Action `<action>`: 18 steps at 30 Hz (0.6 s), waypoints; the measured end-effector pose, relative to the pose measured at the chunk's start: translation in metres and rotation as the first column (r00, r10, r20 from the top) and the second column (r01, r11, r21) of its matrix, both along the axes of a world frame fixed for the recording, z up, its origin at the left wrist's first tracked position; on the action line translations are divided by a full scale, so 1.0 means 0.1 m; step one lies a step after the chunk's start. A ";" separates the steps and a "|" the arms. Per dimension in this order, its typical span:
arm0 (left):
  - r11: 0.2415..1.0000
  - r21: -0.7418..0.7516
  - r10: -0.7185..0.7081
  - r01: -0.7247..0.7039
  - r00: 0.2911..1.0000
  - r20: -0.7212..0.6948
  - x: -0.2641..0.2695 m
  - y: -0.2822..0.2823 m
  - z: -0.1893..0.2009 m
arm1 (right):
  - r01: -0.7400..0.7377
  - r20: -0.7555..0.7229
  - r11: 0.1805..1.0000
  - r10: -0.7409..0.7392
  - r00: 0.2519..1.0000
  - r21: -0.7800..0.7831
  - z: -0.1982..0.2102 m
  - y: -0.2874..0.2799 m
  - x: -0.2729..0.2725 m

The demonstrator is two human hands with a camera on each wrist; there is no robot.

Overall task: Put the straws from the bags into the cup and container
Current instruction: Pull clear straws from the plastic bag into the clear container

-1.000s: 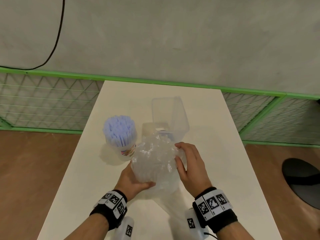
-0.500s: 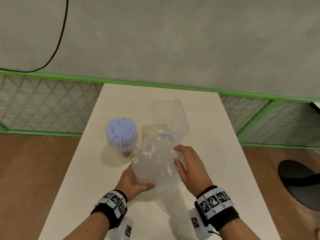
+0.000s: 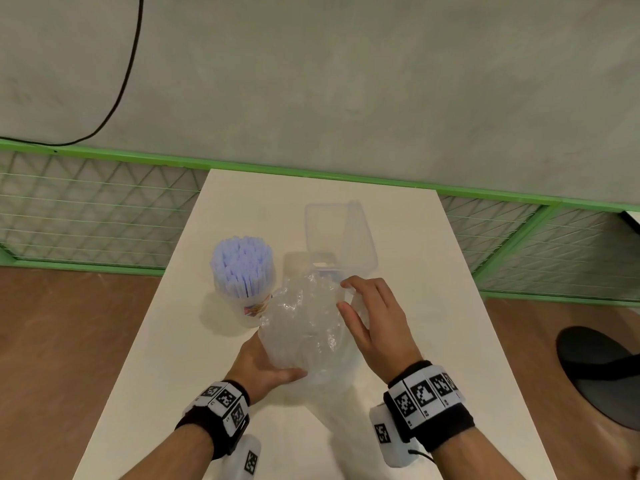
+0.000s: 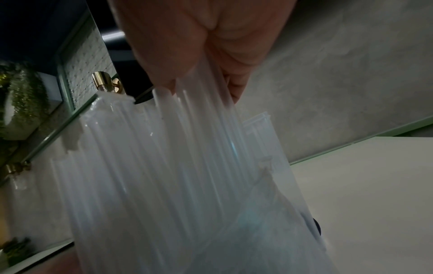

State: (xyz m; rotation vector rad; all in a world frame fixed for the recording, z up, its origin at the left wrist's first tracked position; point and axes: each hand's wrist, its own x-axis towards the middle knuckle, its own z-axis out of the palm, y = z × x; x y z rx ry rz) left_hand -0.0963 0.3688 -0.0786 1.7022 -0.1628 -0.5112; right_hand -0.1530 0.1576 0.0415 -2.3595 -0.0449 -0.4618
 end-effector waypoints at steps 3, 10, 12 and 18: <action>1.000 -0.005 -0.003 0.003 1.000 0.003 0.00 0.01 0.00 | 0.013 0.033 1.000 -0.014 0.999 0.014 0.03 0.01 0.01; 1.000 -0.015 -0.001 0.001 1.000 0.001 0.00 0.01 0.00 | 0.022 0.033 0.996 -0.025 0.999 0.089 0.20 0.06 0.08; 1.000 -0.014 -0.001 0.001 1.000 0.005 -0.01 0.01 0.00 | 0.026 0.035 0.996 -0.028 0.999 0.080 0.17 0.07 0.11; 1.000 -0.014 0.014 -0.014 1.000 -0.009 -0.02 0.01 0.00 | 0.032 0.125 0.997 -0.041 0.991 0.071 0.17 0.07 0.12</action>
